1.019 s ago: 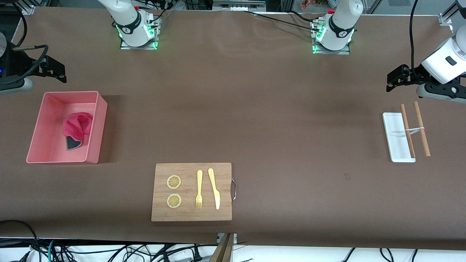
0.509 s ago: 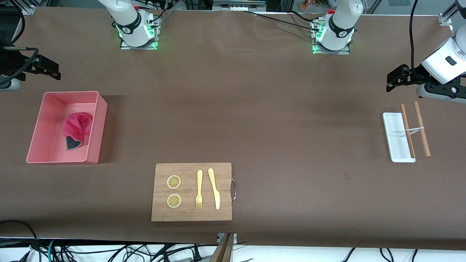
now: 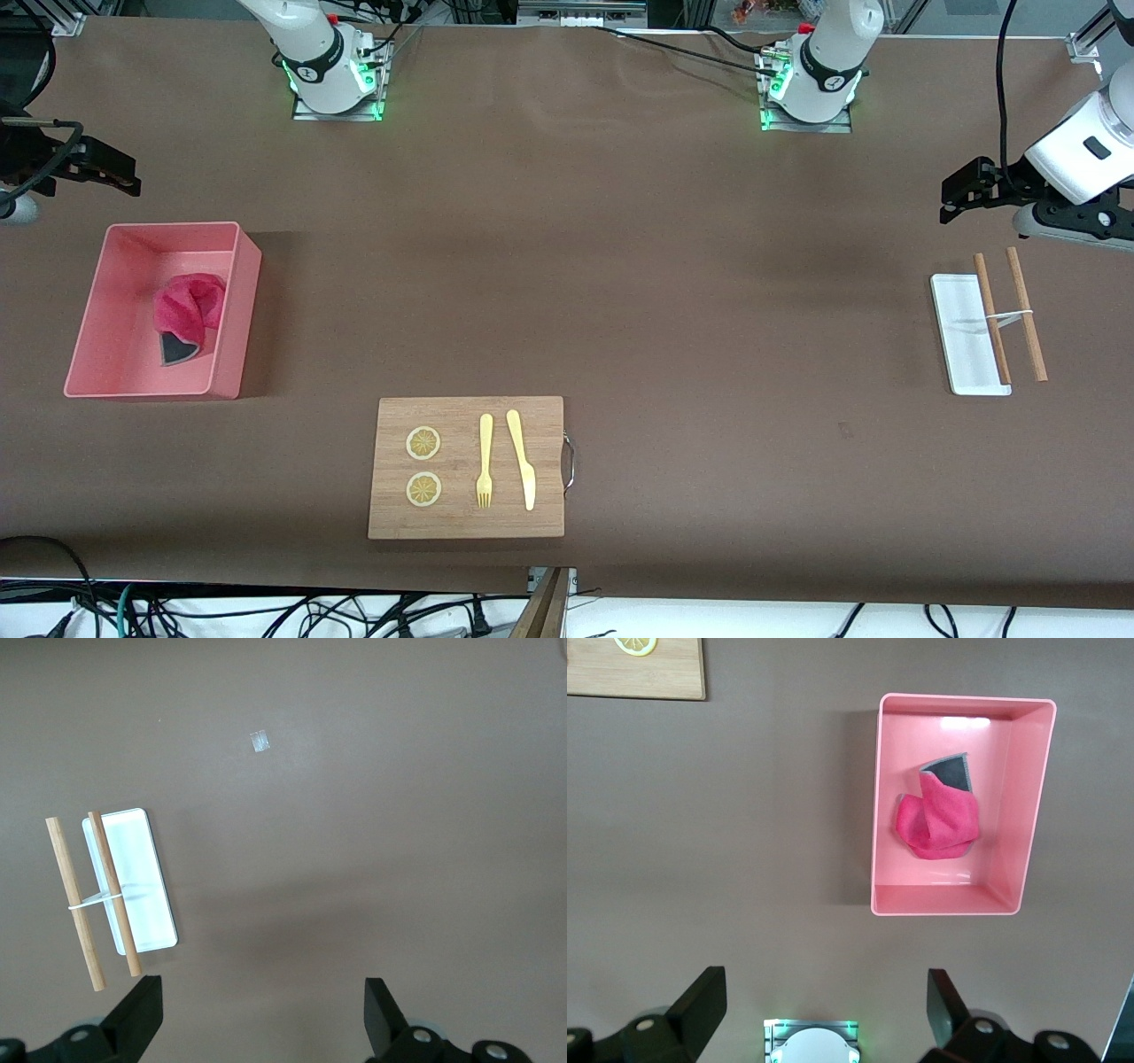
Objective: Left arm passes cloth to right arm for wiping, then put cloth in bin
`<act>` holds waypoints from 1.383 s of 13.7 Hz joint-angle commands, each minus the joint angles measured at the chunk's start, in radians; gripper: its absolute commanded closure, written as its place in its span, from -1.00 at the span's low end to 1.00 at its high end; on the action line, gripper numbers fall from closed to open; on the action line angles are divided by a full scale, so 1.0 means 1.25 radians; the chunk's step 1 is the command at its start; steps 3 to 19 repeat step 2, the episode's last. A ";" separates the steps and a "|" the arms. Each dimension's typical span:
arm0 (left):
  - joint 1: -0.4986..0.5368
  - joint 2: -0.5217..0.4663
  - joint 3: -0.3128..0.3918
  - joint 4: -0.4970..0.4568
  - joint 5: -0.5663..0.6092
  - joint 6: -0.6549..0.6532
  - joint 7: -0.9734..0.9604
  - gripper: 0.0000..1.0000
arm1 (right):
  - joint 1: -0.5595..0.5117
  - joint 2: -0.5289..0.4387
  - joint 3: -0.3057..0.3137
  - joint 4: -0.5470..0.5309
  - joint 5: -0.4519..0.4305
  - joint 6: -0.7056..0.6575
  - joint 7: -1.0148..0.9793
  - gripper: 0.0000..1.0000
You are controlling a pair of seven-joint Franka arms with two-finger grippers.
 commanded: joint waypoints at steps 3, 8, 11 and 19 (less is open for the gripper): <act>0.002 -0.005 -0.001 0.004 -0.003 -0.011 0.011 -1.00 | -0.004 0.016 0.003 0.036 0.006 -0.023 0.011 -1.00; 0.002 -0.005 -0.001 0.004 -0.003 -0.011 0.011 -1.00 | -0.004 0.016 0.003 0.036 0.006 -0.023 0.011 -1.00; 0.002 -0.005 -0.001 0.004 -0.003 -0.011 0.011 -1.00 | -0.004 0.016 0.003 0.036 0.006 -0.023 0.011 -1.00; 0.002 -0.005 -0.001 0.004 -0.003 -0.011 0.011 -1.00 | -0.004 0.016 0.003 0.036 0.006 -0.023 0.011 -1.00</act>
